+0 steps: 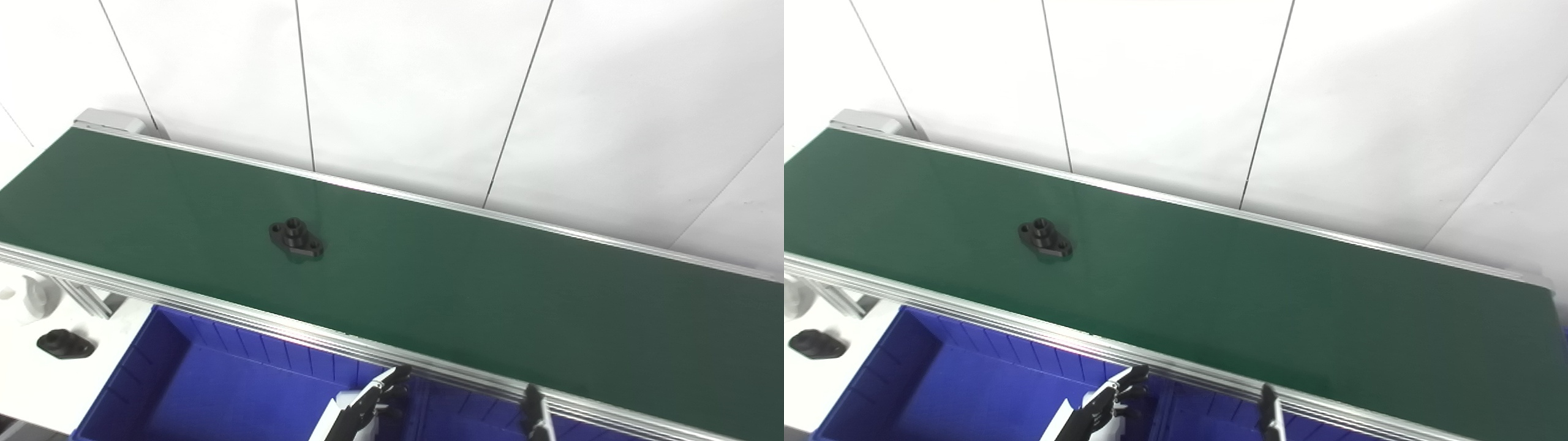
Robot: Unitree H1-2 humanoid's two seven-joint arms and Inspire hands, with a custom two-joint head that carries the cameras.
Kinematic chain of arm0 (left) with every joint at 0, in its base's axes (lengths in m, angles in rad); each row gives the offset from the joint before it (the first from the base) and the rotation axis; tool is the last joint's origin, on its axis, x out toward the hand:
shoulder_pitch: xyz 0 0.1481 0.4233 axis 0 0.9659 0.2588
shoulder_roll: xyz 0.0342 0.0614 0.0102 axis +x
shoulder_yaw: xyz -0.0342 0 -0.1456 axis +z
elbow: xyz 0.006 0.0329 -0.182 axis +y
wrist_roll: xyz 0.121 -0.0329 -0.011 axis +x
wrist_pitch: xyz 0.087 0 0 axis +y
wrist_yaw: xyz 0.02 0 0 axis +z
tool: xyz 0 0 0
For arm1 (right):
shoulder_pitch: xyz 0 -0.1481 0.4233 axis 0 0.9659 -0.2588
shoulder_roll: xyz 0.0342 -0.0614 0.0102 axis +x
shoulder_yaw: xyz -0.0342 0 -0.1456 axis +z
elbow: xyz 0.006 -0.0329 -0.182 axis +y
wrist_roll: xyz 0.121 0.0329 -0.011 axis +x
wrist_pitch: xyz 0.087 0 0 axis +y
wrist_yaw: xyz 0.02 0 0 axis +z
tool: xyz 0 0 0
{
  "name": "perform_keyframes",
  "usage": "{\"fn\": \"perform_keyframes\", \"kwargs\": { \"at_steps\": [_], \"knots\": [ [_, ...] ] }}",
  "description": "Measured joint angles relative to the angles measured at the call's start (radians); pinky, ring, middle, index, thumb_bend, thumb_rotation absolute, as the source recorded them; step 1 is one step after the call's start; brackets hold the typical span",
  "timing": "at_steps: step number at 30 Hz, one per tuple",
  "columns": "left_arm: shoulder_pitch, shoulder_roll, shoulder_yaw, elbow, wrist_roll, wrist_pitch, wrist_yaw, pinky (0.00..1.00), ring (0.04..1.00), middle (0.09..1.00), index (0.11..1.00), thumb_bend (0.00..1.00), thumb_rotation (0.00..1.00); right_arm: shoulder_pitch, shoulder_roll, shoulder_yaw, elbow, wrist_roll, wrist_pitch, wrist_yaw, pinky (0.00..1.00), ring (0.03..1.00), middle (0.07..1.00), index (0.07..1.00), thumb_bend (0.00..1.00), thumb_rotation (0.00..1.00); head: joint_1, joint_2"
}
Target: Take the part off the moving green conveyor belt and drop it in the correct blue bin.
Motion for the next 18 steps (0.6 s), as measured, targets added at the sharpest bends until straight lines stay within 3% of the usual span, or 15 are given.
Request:
{"fn": "perform_keyframes", "kwargs": {
  "at_steps": [7,11,15,18],
  "knots": [
    [-0.016,0.008,-0.003,0.004,0.002,0.000,-0.018,0.70,0.863,0.912,0.906,0.88,0.82,-0.003,0.016,0.003,-0.161,-0.122,0.004,0.007,0.97,0.974,0.988,1.000,0.75,0.76,-0.029,0.012],
    [-0.016,0.016,-0.004,0.004,0.000,0.000,-0.030,0.71,0.876,0.926,0.915,0.86,0.81,-0.098,0.032,-0.013,-0.180,-0.188,0.016,0.013,0.90,0.964,0.987,0.995,0.74,0.69,-0.044,0.018],
    [-0.012,0.027,-0.006,-0.012,-0.005,0.012,-0.039,0.71,0.879,0.931,0.924,0.86,0.82,-0.218,0.046,-0.040,-0.218,-0.223,0.070,0.027,0.86,0.933,0.956,0.972,0.75,0.75,-0.052,0.031],
    [-0.011,0.029,-0.006,-0.035,0.003,0.018,-0.040,0.71,0.884,0.936,0.926,0.87,0.81,-0.328,0.070,-0.058,-0.222,-0.236,0.135,0.037,0.86,0.924,0.944,0.945,0.77,0.73,-0.058,0.043]
  ]
}}
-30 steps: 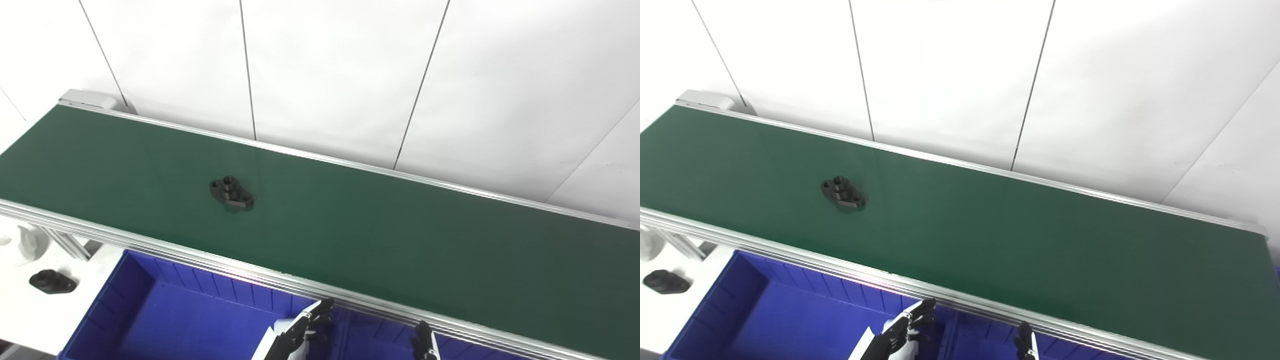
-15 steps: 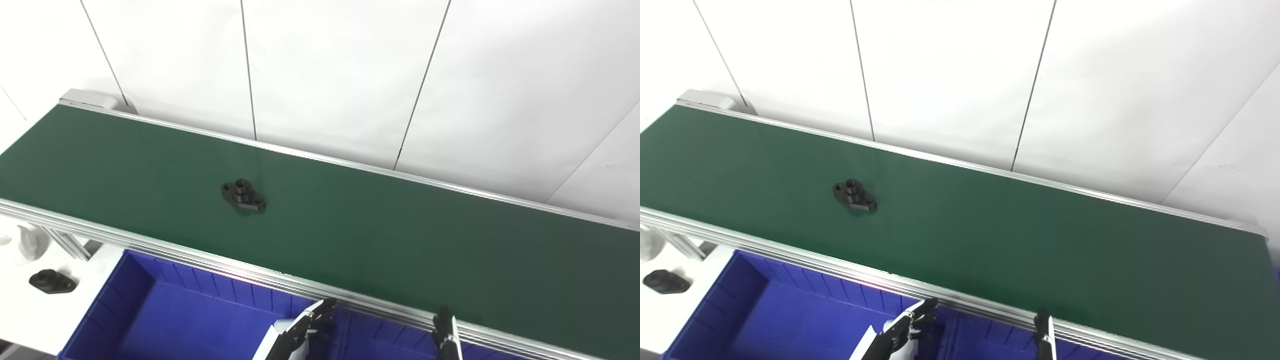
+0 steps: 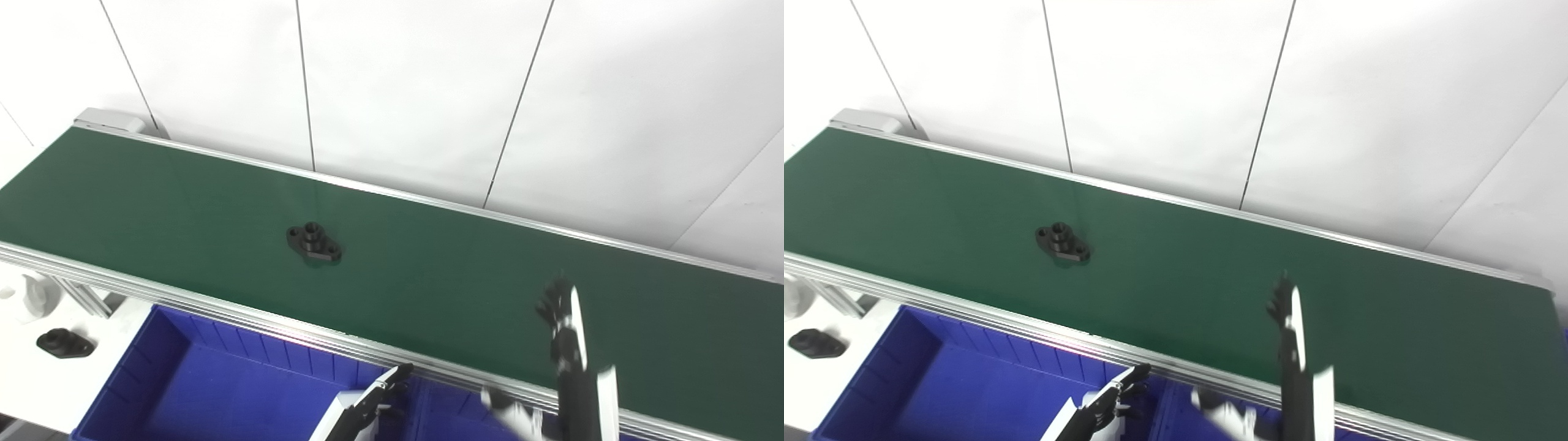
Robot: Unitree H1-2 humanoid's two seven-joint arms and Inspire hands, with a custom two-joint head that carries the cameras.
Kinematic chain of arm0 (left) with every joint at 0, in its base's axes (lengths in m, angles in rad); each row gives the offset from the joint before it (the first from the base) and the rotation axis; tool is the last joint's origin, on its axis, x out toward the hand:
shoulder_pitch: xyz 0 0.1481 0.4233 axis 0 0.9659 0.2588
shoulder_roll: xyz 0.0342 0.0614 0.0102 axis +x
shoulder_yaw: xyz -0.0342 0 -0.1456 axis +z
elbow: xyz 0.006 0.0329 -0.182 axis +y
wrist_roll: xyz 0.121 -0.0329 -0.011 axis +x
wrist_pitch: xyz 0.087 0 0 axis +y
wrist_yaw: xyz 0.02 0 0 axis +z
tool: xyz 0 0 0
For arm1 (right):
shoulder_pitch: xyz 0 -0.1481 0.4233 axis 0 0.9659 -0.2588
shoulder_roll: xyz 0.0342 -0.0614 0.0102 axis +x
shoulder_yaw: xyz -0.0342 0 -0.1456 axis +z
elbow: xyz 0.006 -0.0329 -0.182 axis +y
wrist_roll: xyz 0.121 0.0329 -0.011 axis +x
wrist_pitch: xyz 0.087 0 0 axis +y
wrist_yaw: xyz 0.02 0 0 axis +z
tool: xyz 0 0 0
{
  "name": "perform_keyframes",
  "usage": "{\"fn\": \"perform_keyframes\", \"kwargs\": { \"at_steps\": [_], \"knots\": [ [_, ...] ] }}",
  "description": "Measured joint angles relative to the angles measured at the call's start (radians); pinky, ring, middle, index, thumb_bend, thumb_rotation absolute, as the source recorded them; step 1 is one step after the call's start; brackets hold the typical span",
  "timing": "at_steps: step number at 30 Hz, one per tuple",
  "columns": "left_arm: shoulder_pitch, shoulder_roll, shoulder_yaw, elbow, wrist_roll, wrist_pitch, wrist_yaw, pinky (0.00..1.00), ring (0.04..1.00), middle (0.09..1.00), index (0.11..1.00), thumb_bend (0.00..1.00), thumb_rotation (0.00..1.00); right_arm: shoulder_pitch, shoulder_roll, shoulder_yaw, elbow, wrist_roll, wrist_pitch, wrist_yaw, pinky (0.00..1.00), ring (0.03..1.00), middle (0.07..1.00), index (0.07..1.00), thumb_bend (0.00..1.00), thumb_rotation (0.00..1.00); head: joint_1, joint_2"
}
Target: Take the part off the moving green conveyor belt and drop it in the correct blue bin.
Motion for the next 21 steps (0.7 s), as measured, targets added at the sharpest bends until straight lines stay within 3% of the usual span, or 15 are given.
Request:
{"fn": "perform_keyframes", "kwargs": {
  "at_steps": [6,11,15,21],
  "knots": [
    [0.002,0.000,-0.001,0.000,0.000,0.004,-0.002,0.71,0.880,0.934,0.912,0.86,0.81,-0.134,0.030,-0.004,0.000,-0.041,0.109,0.030,0.82,0.881,0.887,0.870,0.79,0.68,0.000,-0.009],
    [0.001,0.000,-0.009,0.000,0.009,0.005,-0.004,0.71,0.884,0.939,0.921,0.86,0.81,-0.216,0.030,-0.014,0.045,-0.070,0.193,0.043,0.79,0.856,0.868,0.869,0.76,0.63,0.008,-0.009],
    [0.001,0.000,-0.014,-0.001,0.010,0.015,-0.013,0.71,0.887,0.940,0.922,0.86,0.81,-0.299,0.026,0.000,0.124,-0.178,0.273,0.061,0.71,0.814,0.864,0.883,0.80,0.70,0.012,-0.012],
    [0.008,-0.001,-0.024,-0.033,0.009,0.043,-0.023,0.69,0.887,0.945,0.922,0.87,0.82,-0.431,0.015,0.035,0.227,-0.312,0.390,0.105,0.68,0.822,0.895,0.893,0.93,0.73,0.018,-0.009]
  ]
}}
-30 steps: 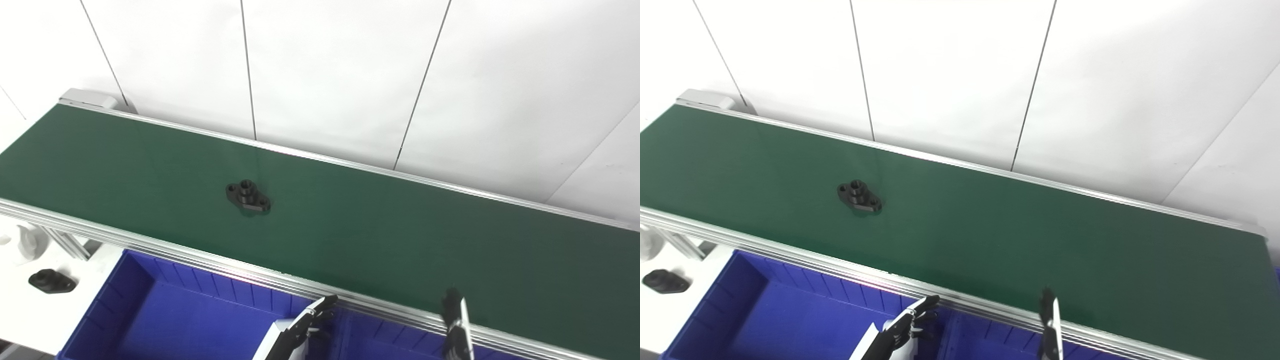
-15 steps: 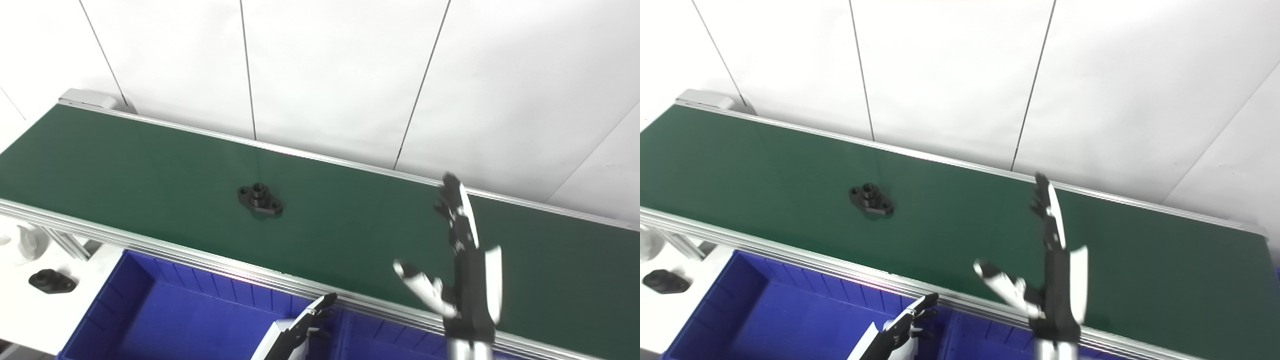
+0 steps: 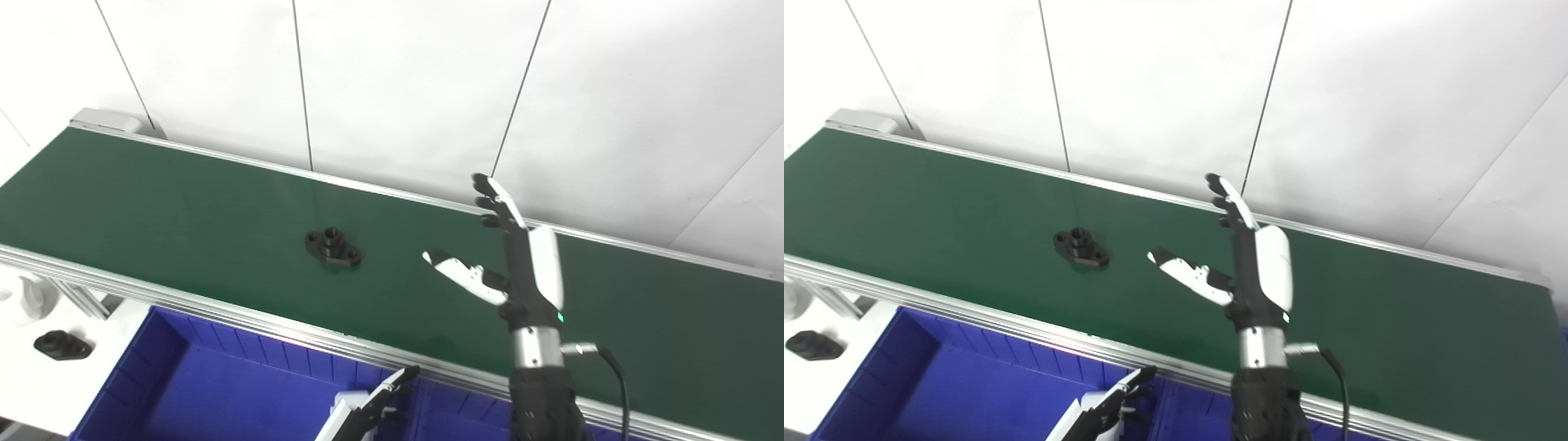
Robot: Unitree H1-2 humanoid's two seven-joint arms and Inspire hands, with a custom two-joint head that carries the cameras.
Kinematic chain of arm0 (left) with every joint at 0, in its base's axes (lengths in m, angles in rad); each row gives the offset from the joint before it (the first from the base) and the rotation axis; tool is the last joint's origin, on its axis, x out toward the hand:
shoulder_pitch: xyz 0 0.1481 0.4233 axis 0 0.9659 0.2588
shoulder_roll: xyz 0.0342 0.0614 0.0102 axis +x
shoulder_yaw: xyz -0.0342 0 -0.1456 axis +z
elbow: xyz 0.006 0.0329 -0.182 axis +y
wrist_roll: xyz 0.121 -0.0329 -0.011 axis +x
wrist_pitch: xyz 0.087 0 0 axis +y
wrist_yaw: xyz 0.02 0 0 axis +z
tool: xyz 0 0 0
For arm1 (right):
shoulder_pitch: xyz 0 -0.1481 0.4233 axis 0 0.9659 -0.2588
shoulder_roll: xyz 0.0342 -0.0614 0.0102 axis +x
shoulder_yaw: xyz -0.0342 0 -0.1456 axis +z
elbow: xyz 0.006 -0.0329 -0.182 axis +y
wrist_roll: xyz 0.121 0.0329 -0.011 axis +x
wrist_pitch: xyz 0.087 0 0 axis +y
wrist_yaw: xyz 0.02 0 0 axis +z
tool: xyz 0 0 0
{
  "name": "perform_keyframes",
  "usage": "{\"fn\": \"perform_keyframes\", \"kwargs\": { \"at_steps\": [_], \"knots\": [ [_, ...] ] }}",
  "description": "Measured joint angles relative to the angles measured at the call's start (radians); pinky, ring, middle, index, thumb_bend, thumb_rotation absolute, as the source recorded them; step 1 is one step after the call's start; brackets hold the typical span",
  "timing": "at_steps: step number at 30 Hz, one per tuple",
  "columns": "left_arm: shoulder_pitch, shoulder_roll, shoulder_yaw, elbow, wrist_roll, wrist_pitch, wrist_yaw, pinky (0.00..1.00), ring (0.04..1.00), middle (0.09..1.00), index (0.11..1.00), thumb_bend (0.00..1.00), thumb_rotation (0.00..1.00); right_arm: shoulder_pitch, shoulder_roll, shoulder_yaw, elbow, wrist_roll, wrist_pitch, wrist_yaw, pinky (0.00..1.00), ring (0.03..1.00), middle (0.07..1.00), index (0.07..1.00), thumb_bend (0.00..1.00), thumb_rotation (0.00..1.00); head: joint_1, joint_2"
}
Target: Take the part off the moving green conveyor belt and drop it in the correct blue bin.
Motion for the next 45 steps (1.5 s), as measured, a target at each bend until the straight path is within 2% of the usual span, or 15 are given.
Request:
{"fn": "perform_keyframes", "kwargs": {
  "at_steps": [5,13,18,24,28,32,36,39,41,45],
  "knots": [
    [-0.001,-0.001,-0.011,-0.004,-0.009,0.005,-0.009,0.68,0.879,0.947,0.921,0.88,0.82,-0.103,-0.027,0.038,0.114,-0.090,0.078,0.025,0.68,0.813,0.875,0.882,0.99,0.64,0.011,0.000],
    [-0.001,0.000,-0.018,-0.008,-0.011,0.011,-0.011,0.66,0.860,0.945,0.925,0.85,0.82,-0.206,-0.036,0.099,0.240,-0.163,0.135,0.027,0.64,0.789,0.855,0.882,1.00,0.55,0.017,0.005],
    [0.000,0.003,-0.023,-0.026,0.000,0.018,-0.013,0.66,0.861,0.942,0.935,0.83,0.82,-0.237,-0.035,0.140,0.315,-0.173,0.158,0.026,0.63,0.765,0.841,0.875,1.00,0.55,0.023,0.009],
    [0.004,0.006,-0.030,-0.041,0.000,0.039,-0.018,0.66,0.858,0.932,0.928,0.84,0.82,-0.292,-0.039,0.161,0.384,-0.173,0.193,0.033,0.59,0.729,0.840,0.883,1.00,0.54,0.035,0.017],
    [0.007,0.006,-0.031,-0.057,0.011,0.040,-0.016,0.67,0.853,0.926,0.924,0.84,0.83,-0.340,-0.047,0.203,0.432,-0.200,0.226,0.076,0.55,0.687,0.832,0.858,1.00,0.53,0.040,0.018],
    [0.010,0.006,-0.032,-0.067,0.012,0.046,-0.016,0.68,0.871,0.945,0.932,0.84,0.83,-0.385,-0.057,0.264,0.486,-0.242,0.259,0.123,0.56,0.676,0.798,0.836,1.00,0.50,0.046,0.020],
    [0.011,0.006,-0.034,-0.067,0.013,0.048,-0.015,0.69,0.871,0.931,0.923,0.83,0.83,-0.427,-0.067,0.313,0.576,-0.275,0.264,0.128,0.52,0.631,0.751,0.797,1.00,0.46,0.055,0.023],
    [0.011,0.006,-0.034,-0.070,0.025,0.048,-0.010,0.68,0.868,0.928,0.921,0.83,0.83,-0.436,-0.074,0.328,0.635,-0.276,0.264,0.120,0.47,0.598,0.743,0.788,1.00,0.45,0.066,0.029],
    [0.011,0.006,-0.035,-0.070,0.027,0.048,-0.007,0.68,0.867,0.927,0.917,0.84,0.83,-0.436,-0.080,0.336,0.660,-0.275,0.263,0.115,0.41,0.540,0.697,0.756,1.00,0.47,0.071,0.031],
    [0.012,0.007,-0.035,-0.072,0.037,0.047,-0.002,0.70,0.874,0.929,0.918,0.82,0.83,-0.437,-0.087,0.351,0.708,-0.275,0.264,0.101,0.35,0.493,0.643,0.695,1.00,0.46,0.075,0.034]
  ]
}}
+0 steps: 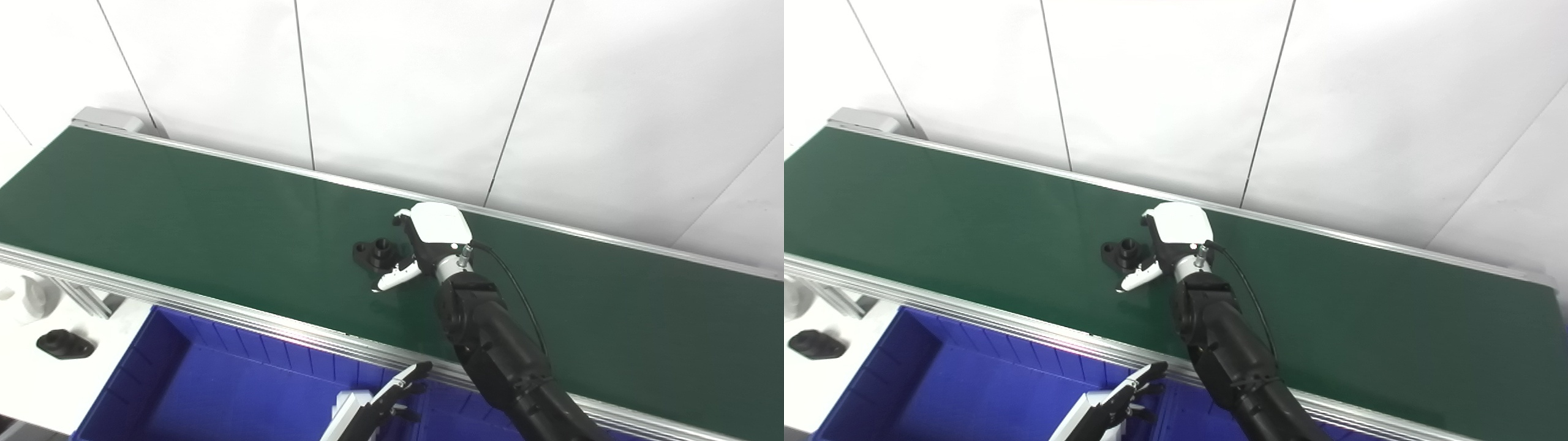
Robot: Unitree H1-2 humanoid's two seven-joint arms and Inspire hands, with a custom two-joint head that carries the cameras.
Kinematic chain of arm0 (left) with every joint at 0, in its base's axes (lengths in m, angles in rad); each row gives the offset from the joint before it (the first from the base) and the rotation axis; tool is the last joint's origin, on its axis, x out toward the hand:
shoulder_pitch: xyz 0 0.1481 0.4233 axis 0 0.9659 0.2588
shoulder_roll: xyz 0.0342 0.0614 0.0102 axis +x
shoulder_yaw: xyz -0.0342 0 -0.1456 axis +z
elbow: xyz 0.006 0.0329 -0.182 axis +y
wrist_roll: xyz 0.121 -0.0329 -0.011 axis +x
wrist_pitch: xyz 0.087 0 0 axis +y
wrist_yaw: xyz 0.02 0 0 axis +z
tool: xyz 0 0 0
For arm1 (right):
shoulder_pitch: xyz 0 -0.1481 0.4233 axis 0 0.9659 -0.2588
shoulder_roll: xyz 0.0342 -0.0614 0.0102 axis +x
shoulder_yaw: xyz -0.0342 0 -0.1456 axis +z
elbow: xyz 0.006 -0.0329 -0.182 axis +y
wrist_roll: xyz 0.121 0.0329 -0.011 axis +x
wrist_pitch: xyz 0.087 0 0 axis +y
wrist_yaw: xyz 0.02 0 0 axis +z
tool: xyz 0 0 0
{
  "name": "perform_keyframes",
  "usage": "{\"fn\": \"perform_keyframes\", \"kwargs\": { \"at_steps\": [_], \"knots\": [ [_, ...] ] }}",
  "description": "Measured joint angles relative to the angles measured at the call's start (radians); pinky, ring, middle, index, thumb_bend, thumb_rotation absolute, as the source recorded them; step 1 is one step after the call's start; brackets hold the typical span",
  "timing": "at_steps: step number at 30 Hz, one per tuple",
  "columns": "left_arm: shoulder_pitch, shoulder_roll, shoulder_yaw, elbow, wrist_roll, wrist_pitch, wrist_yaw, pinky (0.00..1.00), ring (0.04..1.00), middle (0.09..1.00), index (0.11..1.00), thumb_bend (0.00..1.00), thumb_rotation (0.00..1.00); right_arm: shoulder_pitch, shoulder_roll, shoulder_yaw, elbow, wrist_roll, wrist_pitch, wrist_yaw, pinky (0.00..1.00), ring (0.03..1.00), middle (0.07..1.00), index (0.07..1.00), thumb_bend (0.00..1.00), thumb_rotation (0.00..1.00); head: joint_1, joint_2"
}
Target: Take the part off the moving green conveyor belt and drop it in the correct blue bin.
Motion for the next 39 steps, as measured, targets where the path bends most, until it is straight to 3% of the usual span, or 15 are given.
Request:
{"fn": "perform_keyframes", "kwargs": {
  "at_steps": [2,3,4,6,9,14,20,37,39],
  "knots": [
    [0.000,0.000,0.000,-0.001,0.006,0.000,0.003,0.70,0.876,0.929,0.917,0.82,0.84,-0.009,0.000,0.007,0.014,-0.001,0.000,-0.011,0.22,0.317,0.436,0.666,0.92,0.33,0.003,0.005],
    [0.000,0.001,-0.001,-0.002,0.007,0.000,0.003,0.70,0.879,0.933,0.920,0.82,0.84,-0.017,0.000,0.011,0.024,-0.001,0.000,-0.012,0.19,0.269,0.373,0.578,0.72,0.23,0.002,0.008],
    [0.000,0.001,-0.001,-0.002,0.007,0.000,0.004,0.70,0.882,0.937,0.922,0.81,0.84,-0.026,0.000,0.018,0.036,-0.002,0.000,-0.013,0.17,0.251,0.416,0.527,0.61,0.09,0.000,0.008],
    [0.000,0.003,-0.003,-0.005,0.009,0.001,0.005,0.70,0.884,0.941,0.924,0.80,0.84,-0.037,-0.001,0.039,0.046,-0.009,0.003,-0.005,0.17,0.260,0.404,0.514,0.55,0.02,-0.002,0.008],
    [0.001,0.011,-0.014,-0.015,0.010,0.001,0.003,0.71,0.885,0.940,0.921,0.80,0.82,-0.056,0.005,0.066,0.044,-0.008,0.004,0.020,0.17,0.256,0.396,0.509,0.53,0.00,-0.002,0.014],
    [0.009,0.016,-0.022,-0.025,0.006,0.001,0.002,0.71,0.882,0.940,0.924,0.80,0.81,-0.057,0.006,0.064,0.039,-0.001,0.016,0.019,0.18,0.271,0.401,0.515,0.52,0.00,-0.002,0.015],
    [0.009,0.017,-0.023,-0.025,0.006,0.001,0.002,0.71,0.881,0.939,0.929,0.80,0.82,-0.026,-0.001,0.048,0.018,0.029,0.016,-0.032,0.20,0.290,0.407,0.520,0.52,0.00,-0.002,0.015],
    [0.006,0.025,-0.035,-0.036,0.004,0.029,0.002,0.72,0.879,0.936,0.931,0.78,0.80,0.041,-0.026,0.020,-0.051,0.080,0.015,-0.101,0.14,0.214,0.395,0.494,0.52,0.00,-0.026,0.018],
    [0.005,0.026,-0.037,-0.036,0.004,0.028,0.002,0.70,0.872,0.935,0.931,0.77,0.80,0.063,-0.031,0.013,-0.076,0.092,0.015,-0.113,0.13,0.204,0.450,0.483,0.53,0.00,-0.031,0.020]
  ]
}}
